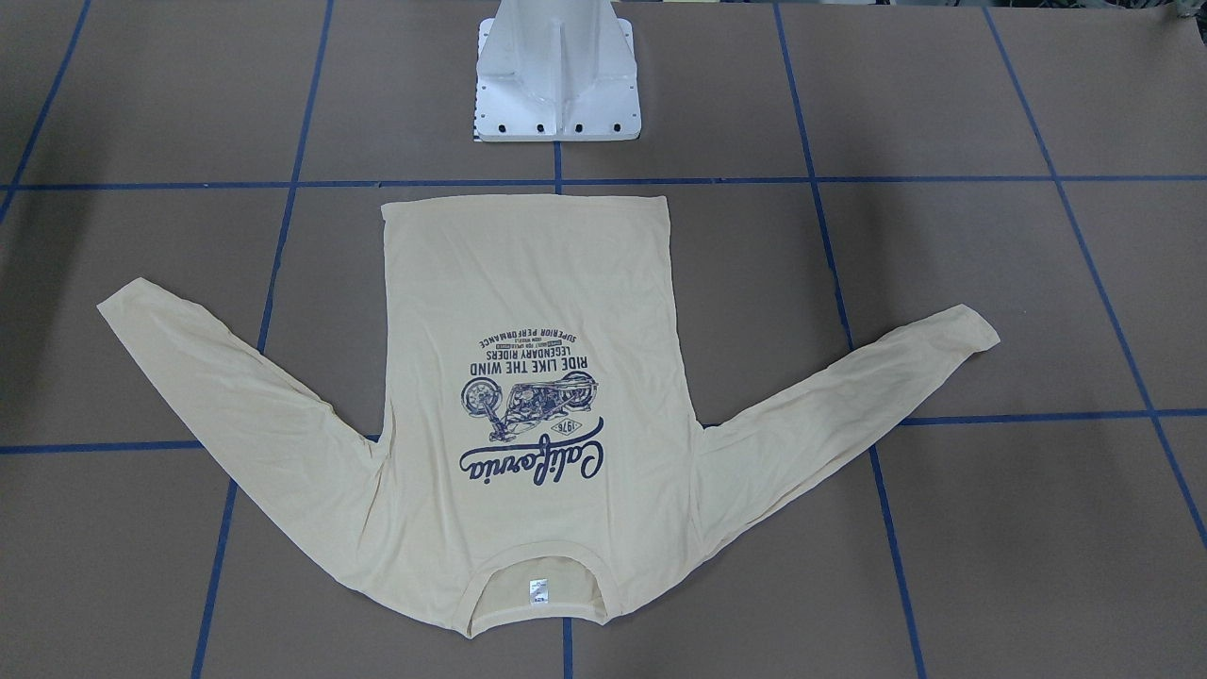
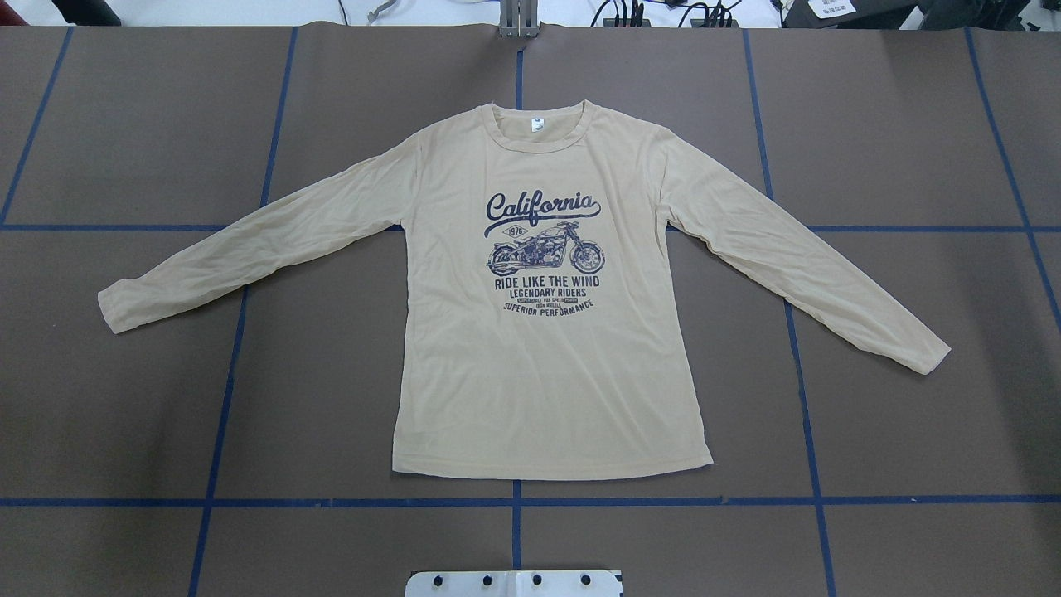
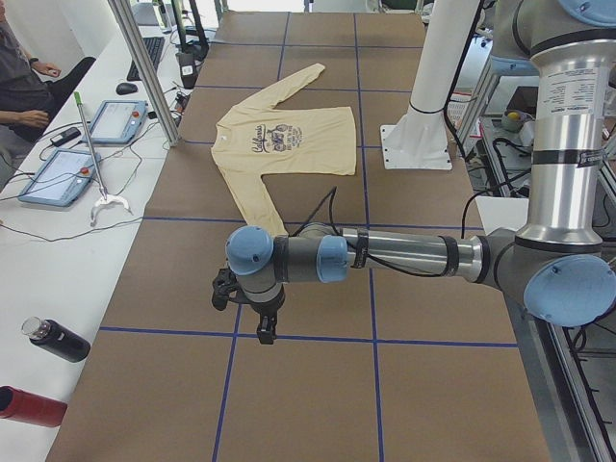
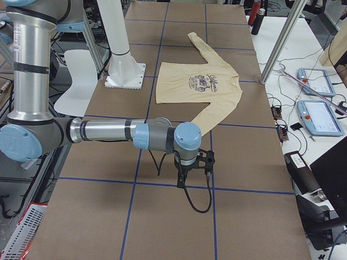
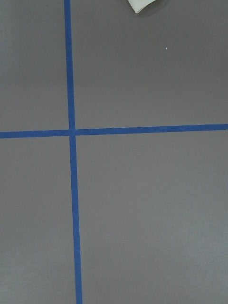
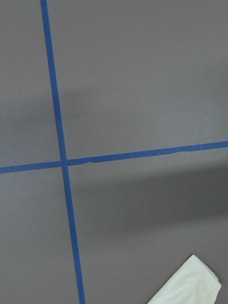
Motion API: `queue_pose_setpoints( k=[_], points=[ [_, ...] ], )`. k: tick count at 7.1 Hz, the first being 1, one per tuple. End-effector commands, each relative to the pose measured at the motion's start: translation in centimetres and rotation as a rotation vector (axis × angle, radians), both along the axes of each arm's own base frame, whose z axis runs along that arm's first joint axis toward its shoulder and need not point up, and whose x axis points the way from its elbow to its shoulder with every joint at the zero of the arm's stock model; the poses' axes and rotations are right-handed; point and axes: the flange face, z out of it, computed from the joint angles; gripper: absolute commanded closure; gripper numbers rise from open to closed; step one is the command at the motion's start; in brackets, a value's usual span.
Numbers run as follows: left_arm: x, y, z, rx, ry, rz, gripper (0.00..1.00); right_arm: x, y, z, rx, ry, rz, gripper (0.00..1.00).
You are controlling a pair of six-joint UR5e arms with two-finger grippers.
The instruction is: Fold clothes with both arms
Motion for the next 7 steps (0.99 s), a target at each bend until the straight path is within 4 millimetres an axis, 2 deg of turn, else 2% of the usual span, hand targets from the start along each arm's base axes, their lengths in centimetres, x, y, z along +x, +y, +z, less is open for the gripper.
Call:
queue_pose_setpoints(
  k=[1,2,3,4,5,6,7],
  points=[
    [0.0,0.0,0.1,0.001,0.001,0.002,0.0,-0.1,0.0,0.0,-0.001,-0.005,0.0,0.0],
    [0.0,0.0,-0.2,0.011,0.002,0.003,0.0,-0.2,-0.1,-0.1,0.002,-0.007,-0.002,0.0],
    [0.0,-0.9,-1.3,0.054,0.002,0.003,0.0,-1.5,-1.7,-1.7,0.037,-0.008,-0.032,0.0],
    [0.1,-2.6,-3.4,0.141,0.0,0.001,0.0,-2.5,-4.2,-4.3,0.091,-0.016,-0.055,0.0],
    [0.1,-3.9,-5.6,0.227,0.001,-0.004,0.0,-5.7,-4.9,-4.6,0.103,-0.012,-0.12,0.0],
    [0.1,-4.7,-8.0,0.311,0.009,-0.004,0.0,-6.7,-5.2,-4.7,0.138,-0.013,-0.139,0.0],
    [0.4,-5.3,-8.5,0.406,0.008,0.004,0.0,-8.2,-5.8,-5.7,0.232,-0.024,-0.166,0.0]
  ],
)
